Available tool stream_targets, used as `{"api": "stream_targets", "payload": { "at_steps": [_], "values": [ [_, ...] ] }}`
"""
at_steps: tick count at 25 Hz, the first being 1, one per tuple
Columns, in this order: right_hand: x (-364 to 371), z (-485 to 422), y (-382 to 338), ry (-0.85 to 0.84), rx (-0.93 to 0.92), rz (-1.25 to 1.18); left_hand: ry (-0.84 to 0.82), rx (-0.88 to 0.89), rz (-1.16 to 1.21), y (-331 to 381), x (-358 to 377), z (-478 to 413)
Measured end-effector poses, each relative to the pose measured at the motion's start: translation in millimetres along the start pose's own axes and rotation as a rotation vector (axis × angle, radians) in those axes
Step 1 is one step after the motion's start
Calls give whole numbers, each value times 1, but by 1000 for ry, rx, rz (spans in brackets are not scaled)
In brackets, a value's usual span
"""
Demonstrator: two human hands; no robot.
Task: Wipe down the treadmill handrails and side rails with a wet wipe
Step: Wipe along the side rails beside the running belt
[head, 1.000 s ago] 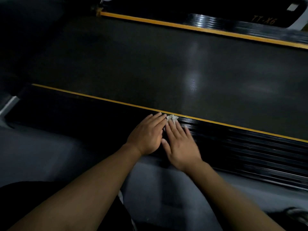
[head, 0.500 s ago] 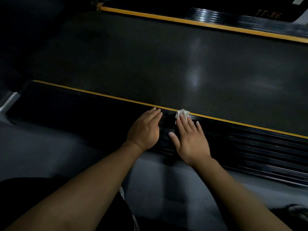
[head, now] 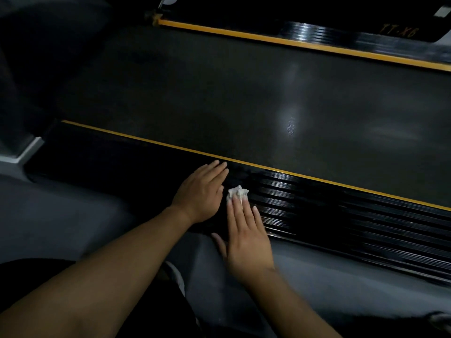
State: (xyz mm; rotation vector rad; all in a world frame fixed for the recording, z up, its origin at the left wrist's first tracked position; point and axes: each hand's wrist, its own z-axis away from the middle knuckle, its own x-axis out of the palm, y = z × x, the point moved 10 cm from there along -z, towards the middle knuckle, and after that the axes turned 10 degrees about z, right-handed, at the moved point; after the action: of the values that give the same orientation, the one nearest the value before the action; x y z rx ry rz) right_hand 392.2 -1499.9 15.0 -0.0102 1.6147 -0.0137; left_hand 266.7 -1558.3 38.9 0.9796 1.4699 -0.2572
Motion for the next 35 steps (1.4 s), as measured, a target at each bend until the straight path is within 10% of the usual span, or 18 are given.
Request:
{"api": "stream_targets", "payload": {
  "at_steps": [6,10,35],
  "values": [
    [-4,35,44,27,237,13,18,3,20,4,-2,0],
    [7,37,-21,-13,-38,52,16,-1,25,4,-1,1],
    [-14,-70,47,-75,-39,-47,84,-3,128,-1,-3,-2]
  ]
}}
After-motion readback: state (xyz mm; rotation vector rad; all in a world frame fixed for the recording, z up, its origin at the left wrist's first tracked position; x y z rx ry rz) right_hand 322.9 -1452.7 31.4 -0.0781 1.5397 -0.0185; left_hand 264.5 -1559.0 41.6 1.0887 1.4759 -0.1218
